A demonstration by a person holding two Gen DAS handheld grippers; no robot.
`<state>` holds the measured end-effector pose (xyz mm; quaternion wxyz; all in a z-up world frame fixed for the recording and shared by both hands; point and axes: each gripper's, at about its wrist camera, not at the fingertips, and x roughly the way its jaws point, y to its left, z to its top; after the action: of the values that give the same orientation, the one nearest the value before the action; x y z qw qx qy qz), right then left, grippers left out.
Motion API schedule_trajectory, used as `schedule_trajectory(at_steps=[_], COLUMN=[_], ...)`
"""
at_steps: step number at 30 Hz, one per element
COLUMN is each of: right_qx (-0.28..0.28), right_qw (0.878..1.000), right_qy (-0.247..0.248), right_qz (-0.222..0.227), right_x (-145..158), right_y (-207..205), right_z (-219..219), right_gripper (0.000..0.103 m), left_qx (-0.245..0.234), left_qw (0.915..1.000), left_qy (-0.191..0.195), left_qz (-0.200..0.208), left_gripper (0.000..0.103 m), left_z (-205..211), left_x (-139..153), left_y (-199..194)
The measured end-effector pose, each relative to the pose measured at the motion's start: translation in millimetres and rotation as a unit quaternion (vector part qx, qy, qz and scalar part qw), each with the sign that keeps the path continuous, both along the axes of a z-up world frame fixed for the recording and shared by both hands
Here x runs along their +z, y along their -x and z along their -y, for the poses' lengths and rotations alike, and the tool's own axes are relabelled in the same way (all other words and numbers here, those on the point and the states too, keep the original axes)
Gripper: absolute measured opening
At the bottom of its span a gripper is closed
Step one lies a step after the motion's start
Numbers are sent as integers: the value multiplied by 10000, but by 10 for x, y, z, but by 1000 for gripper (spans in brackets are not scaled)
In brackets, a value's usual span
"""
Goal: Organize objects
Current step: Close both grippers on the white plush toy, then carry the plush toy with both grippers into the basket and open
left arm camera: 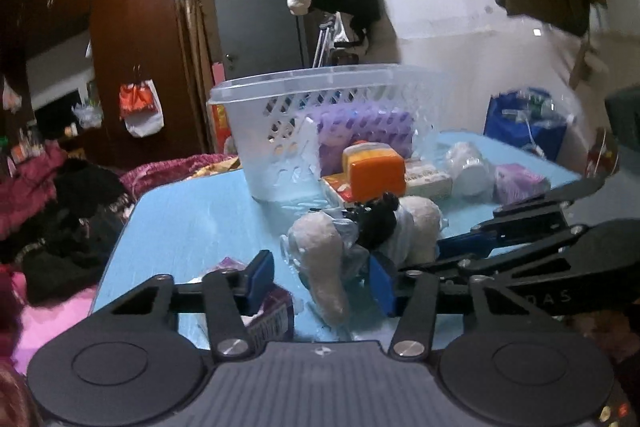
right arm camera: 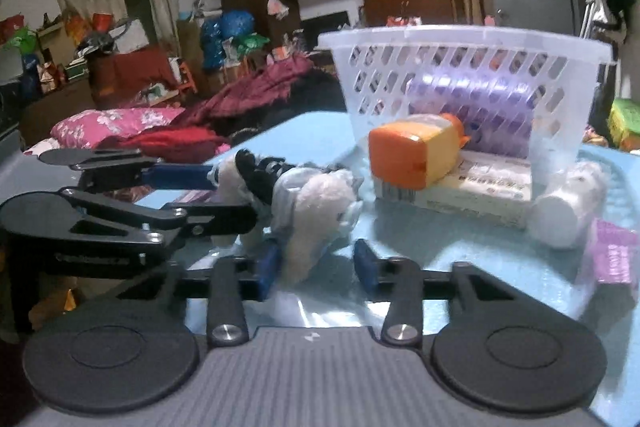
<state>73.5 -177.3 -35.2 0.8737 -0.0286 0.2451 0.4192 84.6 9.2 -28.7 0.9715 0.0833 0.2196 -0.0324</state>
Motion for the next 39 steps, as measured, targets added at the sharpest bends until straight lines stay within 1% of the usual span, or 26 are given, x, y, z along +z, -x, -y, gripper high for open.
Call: schedule_trajectory(at_steps=[1,2,4,6,9,10,14,15,18,21,24,26,29,30,32,33,36,39], right_qx=[13,22,-21,-68,-88,-80,-73,-49,18,35,-22,-16,-201,-263,-474,-560,-839,-1110], right_qw=[10000,10000,9999,9998,9996,9995,9984,9981,9966,9939,9898,9862,9782,9767,9737,9735,9764,9825], right_qy=[4,14,30,23,-55,-77,-203,-252,-375,-465,-475,-515,-464,-411,-221,-137,168,379], right_qz=[-6,11,121,190,250,285,518,559,734,999,1342,1571,2014,2088,2218,2215,1982,1450], right_x=[-8,-3,11,23,65,80,166,192,307,488,731,960,1329,1429,1614,1657,1696,1558], right_y=[14,28,63,60,65,75,150,161,227,295,300,250,78,-9,-255,-361,-803,-1266], right_z=[-14,-9,21,45,127,155,263,283,359,417,450,456,386,345,239,197,88,50], right_gripper=[27,27,23,21,18,18,18,18,17,17,17,17,17,17,17,17,17,17], left_qx=[12,31,60,34,-83,-134,-298,-362,-489,-624,-733,-762,-817,-832,-866,-868,-834,-702], left_qw=[10000,9998,9994,9992,9997,9996,9976,9967,9937,9902,9858,9822,9809,9806,9827,9842,9907,9945], left_qy=[-86,-161,-327,-393,-186,-121,-85,-62,-40,-18,-73,-76,71,108,346,436,671,689], left_qz=[-19,-62,-21,16,141,215,621,724,1007,1248,1512,1712,1762,1771,1599,1479,835,356], left_gripper=[42,40,32,30,28,28,26,20,20,20,20,20,20,21,21,21,21,21], left_z=[38,70,111,124,93,86,140,150,196,248,306,319,327,335,341,355,452,581], left_x=[-7,-11,-22,-14,23,41,145,183,331,517,821,1074,1400,1464,1515,1513,1368,1222], left_y=[-13,-29,-22,-3,43,76,234,282,391,426,359,216,-179,-336,-685,-865,-1509,-1979])
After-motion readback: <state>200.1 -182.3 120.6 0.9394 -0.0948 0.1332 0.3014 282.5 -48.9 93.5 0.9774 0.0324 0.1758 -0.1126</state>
